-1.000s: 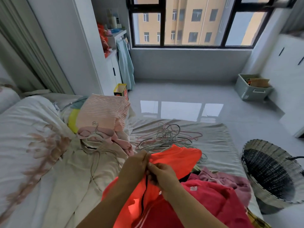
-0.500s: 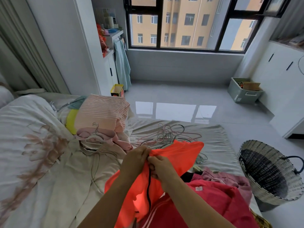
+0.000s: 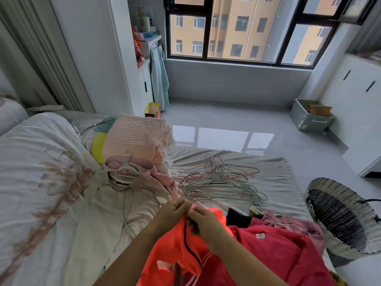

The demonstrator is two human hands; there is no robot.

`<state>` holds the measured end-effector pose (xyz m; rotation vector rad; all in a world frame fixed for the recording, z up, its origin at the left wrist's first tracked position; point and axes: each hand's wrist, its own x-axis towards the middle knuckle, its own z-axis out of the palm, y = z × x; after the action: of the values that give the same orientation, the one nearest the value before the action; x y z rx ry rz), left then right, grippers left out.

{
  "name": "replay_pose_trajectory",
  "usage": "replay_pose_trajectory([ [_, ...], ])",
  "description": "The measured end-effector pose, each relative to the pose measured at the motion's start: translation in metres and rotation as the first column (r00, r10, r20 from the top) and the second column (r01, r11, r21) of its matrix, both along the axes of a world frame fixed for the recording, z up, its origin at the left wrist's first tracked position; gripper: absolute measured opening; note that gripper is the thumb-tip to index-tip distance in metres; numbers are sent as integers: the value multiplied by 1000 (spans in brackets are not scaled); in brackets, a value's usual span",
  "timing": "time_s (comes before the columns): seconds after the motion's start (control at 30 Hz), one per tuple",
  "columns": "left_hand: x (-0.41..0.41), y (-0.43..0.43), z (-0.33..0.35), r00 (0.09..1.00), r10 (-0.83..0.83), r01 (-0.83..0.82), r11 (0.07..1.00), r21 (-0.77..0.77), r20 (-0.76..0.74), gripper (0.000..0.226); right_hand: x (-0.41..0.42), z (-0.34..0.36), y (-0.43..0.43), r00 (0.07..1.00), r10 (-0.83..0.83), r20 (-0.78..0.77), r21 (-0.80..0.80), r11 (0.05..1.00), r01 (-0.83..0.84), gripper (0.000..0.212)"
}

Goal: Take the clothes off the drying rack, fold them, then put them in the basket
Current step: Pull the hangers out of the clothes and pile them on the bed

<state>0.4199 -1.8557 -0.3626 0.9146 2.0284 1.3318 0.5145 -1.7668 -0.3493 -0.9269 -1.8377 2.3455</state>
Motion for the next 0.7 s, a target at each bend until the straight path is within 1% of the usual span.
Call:
replay_pose_trajectory([
  [0.07, 11, -7, -14, 965, 73, -80, 997, 18, 252, 29, 3, -12, -8, 997, 23, 70, -1, 1000, -23, 29],
  [0.1, 16, -8, -20, 929, 120, -144, 989, 44, 349, 26, 4, -16, -12, 993, 39, 108, 19, 999, -42, 31],
  [0.13, 21, -8, -25, 898, 178, -219, 974, 57, 402, 23, 4, -19, -14, 988, 57, 145, 50, 997, -65, 33],
  [0.17, 23, -7, -31, 879, 262, -304, 952, 43, 398, 24, 5, -22, -16, 981, 75, 176, 86, 992, -91, 34],
  [0.2, 21, -6, -36, 858, 363, -399, 916, 26, 364, 25, 7, -26, -17, 974, 93, 207, 114, 986, -119, 34],
  [0.27, 9, -8, -37, 793, 527, -559, 829, 20, 305, 25, 16, -35, -18, 953, 142, 266, 128, 975, -181, 32],
  [0.33, -6, -15, -25, 759, 576, -619, 783, 65, 302, 24, 33, -51, -14, 919, 196, 343, 178, 947, -269, 32],
  [0.4, -18, -20, -13, 784, 545, -593, 799, 101, 297, 20, 53, -65, -2, 881, 229, 415, 221, 913, -342, 31],
  [0.43, -21, -20, -9, 814, 499, -548, 829, 109, 298, 19, 62, -71, 5, 860, 246, 447, 214, 904, -370, 31],
  [0.5, -16, -17, -1, 894, 347, -389, 915, 108, 285, 18, 74, -75, 18, 819, 294, 492, 144, 901, -410, 30],
  [0.53, -10, -14, 3, 922, 272, -311, 944, 110, 276, 18, 75, -75, 25, 817, 300, 492, 103, 912, -397, 27],
  [0.57, -3, -12, 7, 936, 207, -249, 961, 120, 284, 20, 73, -73, 31, 836, 272, 476, 77, 935, -347, 25],
  [0.6, 5, -10, 13, 946, 143, -191, 971, 144, 292, 21, 69, -71, 40, 876, 201, 439, 62, 965, -253, 23],
  [0.63, 12, -8, 20, 953, 81, -137, 975, 176, 291, 21, 63, -68, 51, 916, 100, 388, 97, 984, -148, 22],
  [0.67, 19, -7, 27, 960, 27, -89, 974, 210, 280, 21, 54, -64, 64, 946, -3, 325, 185, 981, -60, 19],
  [0.7, 23, -8, 35, 963, -11, -55, 970, 238, 268, 21, 46, -57, 76, 961, -79, 265, 319, 948, -10, 15],
])
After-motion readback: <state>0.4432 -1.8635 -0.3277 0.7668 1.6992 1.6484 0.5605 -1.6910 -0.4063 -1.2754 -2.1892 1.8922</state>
